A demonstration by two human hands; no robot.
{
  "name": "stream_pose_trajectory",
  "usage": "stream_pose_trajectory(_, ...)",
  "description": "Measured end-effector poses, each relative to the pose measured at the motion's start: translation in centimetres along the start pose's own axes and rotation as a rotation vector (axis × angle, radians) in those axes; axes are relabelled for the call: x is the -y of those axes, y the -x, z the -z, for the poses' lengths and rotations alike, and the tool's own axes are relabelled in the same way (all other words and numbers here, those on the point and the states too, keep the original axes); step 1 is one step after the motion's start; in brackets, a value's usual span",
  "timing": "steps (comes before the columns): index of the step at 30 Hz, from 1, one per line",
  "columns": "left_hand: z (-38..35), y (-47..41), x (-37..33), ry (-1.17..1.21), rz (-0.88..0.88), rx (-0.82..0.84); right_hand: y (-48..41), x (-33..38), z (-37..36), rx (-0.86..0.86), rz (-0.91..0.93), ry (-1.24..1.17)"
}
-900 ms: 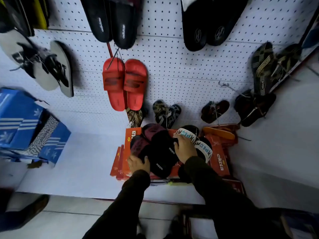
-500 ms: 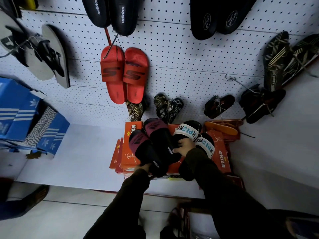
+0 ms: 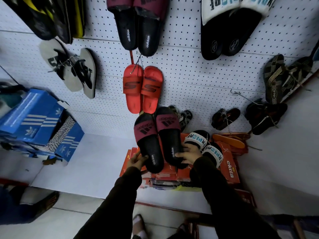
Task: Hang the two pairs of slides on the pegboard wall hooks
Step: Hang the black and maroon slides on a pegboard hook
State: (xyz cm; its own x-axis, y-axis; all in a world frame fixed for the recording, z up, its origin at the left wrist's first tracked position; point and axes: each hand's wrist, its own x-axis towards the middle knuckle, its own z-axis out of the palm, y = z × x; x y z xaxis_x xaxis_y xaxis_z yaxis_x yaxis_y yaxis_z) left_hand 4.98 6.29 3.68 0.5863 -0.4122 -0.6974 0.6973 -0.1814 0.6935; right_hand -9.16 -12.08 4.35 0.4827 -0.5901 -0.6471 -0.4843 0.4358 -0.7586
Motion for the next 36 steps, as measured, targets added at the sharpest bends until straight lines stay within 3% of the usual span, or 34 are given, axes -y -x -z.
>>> stream_pose_trajectory(9, 0.2, 3.1, -9.8, -0.02, -0.395, 0.13, 3.4, 7.6, -3.2, -0.036, 0.372, -0.133)
stream_pose_trajectory(24, -1.7, 7.1, -27.9, -0.008, -0.88, 0.176, 9.5, 24.3, -6.8, -0.084, 0.819, -0.241)
stream_pose_trajectory(36, -2.9, 6.9, -38.3, 0.041, -0.987, 0.182, 9.6, 34.0, -8.5, -0.068, 0.907, -0.298)
